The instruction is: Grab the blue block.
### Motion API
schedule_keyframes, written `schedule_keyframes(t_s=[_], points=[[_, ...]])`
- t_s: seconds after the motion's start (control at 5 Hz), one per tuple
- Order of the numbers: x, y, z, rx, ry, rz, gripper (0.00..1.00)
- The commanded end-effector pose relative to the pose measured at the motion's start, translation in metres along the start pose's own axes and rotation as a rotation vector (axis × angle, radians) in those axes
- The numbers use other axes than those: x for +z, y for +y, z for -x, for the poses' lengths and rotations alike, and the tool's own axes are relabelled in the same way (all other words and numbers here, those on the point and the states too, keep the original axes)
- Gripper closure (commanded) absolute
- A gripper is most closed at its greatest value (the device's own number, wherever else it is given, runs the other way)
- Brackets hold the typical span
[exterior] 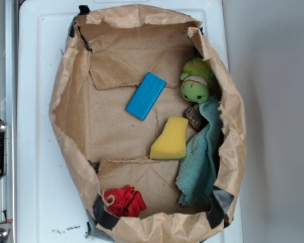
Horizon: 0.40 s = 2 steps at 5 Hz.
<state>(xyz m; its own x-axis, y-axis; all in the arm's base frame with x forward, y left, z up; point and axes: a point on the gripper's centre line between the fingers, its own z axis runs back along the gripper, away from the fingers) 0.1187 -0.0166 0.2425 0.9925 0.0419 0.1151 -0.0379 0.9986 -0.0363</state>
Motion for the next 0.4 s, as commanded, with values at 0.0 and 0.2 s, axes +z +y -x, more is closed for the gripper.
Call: schedule_keyframes(t_s=[0.0,0.2], points=[[0.000,0.000,0.000,0.000,0.000,0.000,0.00],[-0.015,0.010,-0.049,0.105,-0.050,-0.035,0.00]])
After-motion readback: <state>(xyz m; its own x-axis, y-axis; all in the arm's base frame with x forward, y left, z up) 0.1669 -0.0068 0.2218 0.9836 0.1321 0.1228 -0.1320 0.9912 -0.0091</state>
